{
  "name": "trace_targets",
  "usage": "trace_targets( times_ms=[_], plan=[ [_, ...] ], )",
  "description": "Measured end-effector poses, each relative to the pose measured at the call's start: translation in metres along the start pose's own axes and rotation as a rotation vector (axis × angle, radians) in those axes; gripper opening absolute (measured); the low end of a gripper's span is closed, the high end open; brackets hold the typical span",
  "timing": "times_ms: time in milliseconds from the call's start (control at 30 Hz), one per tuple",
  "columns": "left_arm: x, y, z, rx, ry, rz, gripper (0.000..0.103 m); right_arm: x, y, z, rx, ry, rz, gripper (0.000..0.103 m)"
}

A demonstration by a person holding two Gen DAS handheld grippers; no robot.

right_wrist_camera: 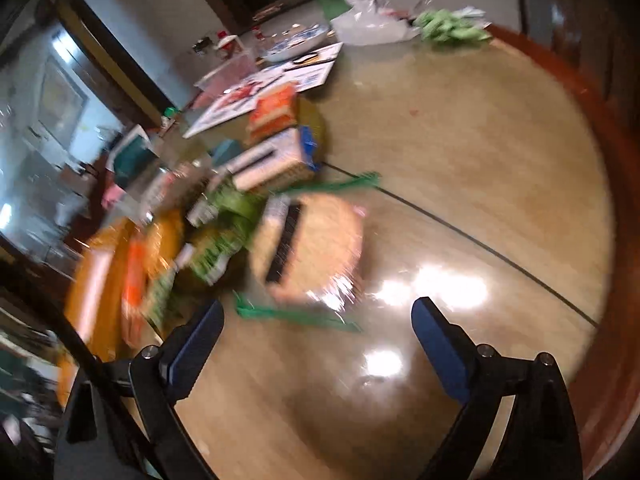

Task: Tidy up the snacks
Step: 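Grasp the round cracker bag with the right gripper while the left holds the garlic pea bag, then carry both held bags over the orange-rimmed tray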

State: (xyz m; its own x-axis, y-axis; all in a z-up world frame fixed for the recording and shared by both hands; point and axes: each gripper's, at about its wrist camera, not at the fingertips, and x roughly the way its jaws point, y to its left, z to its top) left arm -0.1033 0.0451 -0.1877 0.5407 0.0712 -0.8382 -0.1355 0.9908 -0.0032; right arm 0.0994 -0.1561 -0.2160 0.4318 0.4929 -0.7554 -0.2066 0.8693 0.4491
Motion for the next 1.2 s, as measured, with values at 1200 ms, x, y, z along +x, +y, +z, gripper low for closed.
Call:
trace_targets(
  times_ms=[1200],
  plan=[
    [-0.010,0.017,-0.005,-0.100,-0.011,-0.119,0.035,-0.027,0.060,-0.093,-0.333,0.045,-0.108,0.086]
  ],
)
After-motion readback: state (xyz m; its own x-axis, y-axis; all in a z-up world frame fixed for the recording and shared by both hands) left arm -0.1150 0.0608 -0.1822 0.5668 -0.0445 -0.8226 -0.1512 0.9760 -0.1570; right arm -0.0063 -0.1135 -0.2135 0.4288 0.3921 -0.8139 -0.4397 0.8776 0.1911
